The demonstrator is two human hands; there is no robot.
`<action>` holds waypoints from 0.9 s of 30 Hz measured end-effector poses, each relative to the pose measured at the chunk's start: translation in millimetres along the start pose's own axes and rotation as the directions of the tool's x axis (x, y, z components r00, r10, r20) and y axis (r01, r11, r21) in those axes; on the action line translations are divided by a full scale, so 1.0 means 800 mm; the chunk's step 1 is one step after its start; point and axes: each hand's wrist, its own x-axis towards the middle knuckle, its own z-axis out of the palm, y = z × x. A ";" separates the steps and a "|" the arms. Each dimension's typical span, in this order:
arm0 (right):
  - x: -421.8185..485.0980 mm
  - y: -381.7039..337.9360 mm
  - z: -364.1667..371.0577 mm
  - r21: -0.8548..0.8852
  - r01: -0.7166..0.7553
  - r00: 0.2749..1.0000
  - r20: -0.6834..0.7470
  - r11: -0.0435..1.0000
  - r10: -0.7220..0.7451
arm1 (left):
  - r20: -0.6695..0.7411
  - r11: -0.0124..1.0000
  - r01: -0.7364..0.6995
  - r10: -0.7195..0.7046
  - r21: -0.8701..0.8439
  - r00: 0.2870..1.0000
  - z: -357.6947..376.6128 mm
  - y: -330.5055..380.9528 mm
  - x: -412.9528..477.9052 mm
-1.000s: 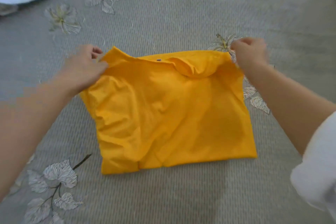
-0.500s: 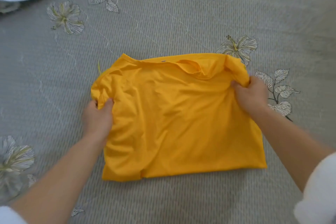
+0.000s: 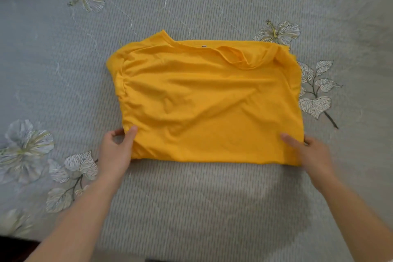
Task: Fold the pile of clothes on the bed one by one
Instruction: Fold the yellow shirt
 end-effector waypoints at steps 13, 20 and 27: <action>-0.042 0.054 -0.052 -0.512 -0.061 0.662 0.622 0.857 0.419 | -0.343 0.999 0.051 -0.047 0.003 0.938 -0.035 -0.066 -0.053; -0.044 0.022 -0.035 -0.446 0.313 0.949 0.106 0.838 -0.297 | -0.193 0.858 -0.274 0.386 0.435 0.902 0.006 -0.033 -0.095; -0.009 -0.043 0.057 -0.480 0.747 0.654 0.406 0.460 -0.638 | 0.443 0.401 -0.762 0.637 0.508 0.631 0.148 0.058 -0.111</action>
